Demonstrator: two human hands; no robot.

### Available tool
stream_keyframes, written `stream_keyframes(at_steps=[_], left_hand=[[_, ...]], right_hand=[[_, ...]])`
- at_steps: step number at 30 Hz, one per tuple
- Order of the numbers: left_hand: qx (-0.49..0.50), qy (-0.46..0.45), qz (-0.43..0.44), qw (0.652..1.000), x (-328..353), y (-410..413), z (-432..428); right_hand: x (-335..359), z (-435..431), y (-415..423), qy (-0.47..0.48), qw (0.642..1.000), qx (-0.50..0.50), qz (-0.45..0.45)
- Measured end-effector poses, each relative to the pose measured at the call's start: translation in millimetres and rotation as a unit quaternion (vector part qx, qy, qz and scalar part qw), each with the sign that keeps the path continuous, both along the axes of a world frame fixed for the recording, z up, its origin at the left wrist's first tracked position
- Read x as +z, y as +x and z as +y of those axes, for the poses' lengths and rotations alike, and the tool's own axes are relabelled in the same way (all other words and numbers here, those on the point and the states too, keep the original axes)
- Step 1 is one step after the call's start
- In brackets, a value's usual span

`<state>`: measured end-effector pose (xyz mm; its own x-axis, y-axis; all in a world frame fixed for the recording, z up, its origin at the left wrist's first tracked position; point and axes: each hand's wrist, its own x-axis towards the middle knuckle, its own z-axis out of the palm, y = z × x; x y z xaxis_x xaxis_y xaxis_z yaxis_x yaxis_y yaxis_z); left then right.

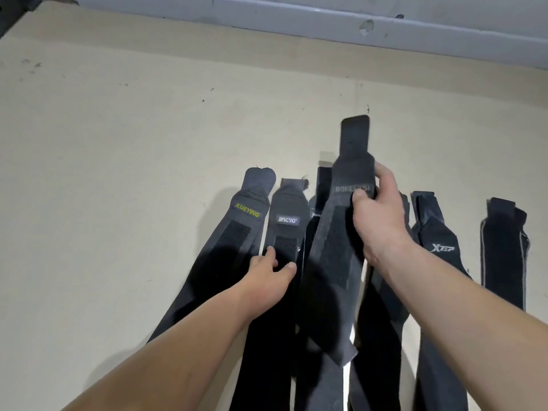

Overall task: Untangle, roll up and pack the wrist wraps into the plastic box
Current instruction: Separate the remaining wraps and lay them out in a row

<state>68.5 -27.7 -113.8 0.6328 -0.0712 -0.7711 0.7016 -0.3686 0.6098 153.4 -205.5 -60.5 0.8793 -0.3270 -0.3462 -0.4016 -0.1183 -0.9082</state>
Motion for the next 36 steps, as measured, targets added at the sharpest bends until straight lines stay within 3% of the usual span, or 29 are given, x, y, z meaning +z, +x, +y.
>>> stream_keyframes(at_steps=[3, 5, 7, 9, 12, 18, 20, 22, 25, 27, 30, 33, 36], left_hand=[[0.024, 0.069, -0.063, 0.995, -4, -2, -11], [0.101, 0.045, -0.106, 0.988, 2, -11, -20], [0.145, -0.053, -0.046, 0.987, 11, -18, -30], [0.148, -0.164, 0.085, 0.972, 20, -25, -36], [0.012, -0.216, 0.144, 0.966, 26, -41, -41], [-0.229, -0.119, 0.189, 0.947, 39, -40, -35], [-0.265, -0.074, 0.172, 0.946, 42, -44, -36], [-0.242, -0.058, 0.139, 0.959, 43, -49, -39], [-0.128, -0.069, 0.147, 0.978, 39, -54, -37], [-0.113, -0.081, 0.142, 0.980, 35, -55, -33], [-0.086, -0.091, 0.148, 0.981, 27, -60, -29], [-0.057, -0.082, 0.146, 0.984, 15, -77, -28], [-0.094, -0.001, 0.084, 0.992, 10, -88, -26]], right_hand=[[-15, 3, 2, 0.064, 0.993, 0.037, 0.095], [-31, 0, 3, 0.057, 0.988, 0.017, 0.140], [-44, -9, 3, 0.044, 0.986, -0.011, 0.160], [-53, -17, 4, 0.037, 0.983, -0.011, 0.179], [-63, -23, 8, 0.015, 0.982, 0.023, 0.188], [-66, -13, 16, -0.019, 0.987, 0.022, 0.161], [-70, -9, 13, -0.023, 0.988, 0.021, 0.153], [-68, -5, 11, -0.023, 0.989, 0.021, 0.142], [-62, 0, 10, -0.056, 0.985, 0.060, 0.153], [-58, 4, -2, -0.160, 0.967, 0.143, 0.137], [-54, 14, -33, -0.312, 0.900, 0.289, 0.098], [-64, 14, -56, -0.331, 0.850, 0.375, 0.164], [-68, 16, -61, -0.359, 0.835, 0.377, 0.177]])
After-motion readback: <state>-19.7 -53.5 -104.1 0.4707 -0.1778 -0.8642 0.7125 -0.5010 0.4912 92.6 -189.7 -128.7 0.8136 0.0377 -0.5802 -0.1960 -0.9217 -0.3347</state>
